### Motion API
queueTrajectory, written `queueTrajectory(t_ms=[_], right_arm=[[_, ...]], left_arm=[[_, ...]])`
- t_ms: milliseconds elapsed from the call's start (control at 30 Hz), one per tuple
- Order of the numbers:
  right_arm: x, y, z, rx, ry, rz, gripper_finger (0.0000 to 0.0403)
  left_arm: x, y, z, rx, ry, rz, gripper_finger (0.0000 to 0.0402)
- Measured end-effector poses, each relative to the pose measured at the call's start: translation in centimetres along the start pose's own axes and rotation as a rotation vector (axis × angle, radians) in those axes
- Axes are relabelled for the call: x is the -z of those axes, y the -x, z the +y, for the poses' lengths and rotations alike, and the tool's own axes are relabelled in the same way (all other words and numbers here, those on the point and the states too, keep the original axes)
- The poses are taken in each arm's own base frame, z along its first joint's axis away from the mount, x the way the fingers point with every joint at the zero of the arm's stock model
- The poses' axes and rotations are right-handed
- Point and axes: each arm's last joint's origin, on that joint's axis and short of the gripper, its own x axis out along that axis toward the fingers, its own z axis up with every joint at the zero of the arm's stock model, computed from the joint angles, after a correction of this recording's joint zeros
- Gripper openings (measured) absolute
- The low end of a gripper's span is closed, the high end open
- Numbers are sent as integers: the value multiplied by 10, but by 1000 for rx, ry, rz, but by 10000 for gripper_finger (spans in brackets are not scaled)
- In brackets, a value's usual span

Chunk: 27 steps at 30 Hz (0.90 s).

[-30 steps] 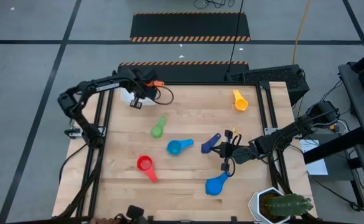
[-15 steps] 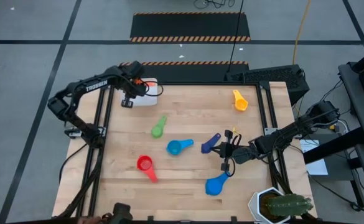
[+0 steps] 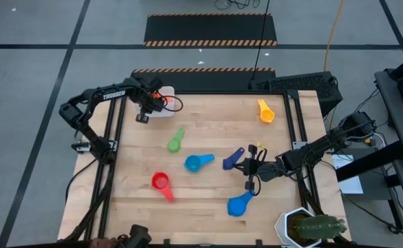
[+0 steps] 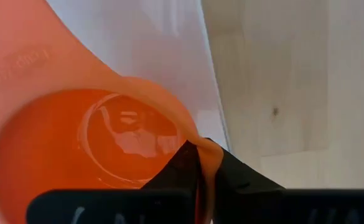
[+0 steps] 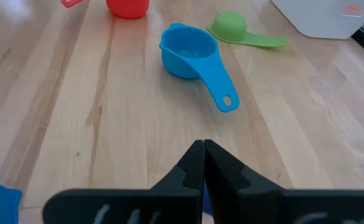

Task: Nest measuring cups in basket
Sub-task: Put the orange measuring cup into the white bin

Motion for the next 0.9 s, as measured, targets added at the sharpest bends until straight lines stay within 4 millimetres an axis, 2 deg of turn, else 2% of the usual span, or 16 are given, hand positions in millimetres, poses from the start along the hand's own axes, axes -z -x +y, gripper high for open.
queueTrajectory(t_ms=[133,367,700,900], right_arm=[[0,0,0,-1,-2,0,0],[0,0,0,-1,1,0,0],[0,0,0,-1,2,0,0],[0,0,0,-1,1,0,0]], left_arm=[[-1,-11,2,9,-9,45,25],[0,-11,2,19,-14,53,14],[0,-11,4,-11,-5,70,103],[-4,-4,3,-76,29,139,131]])
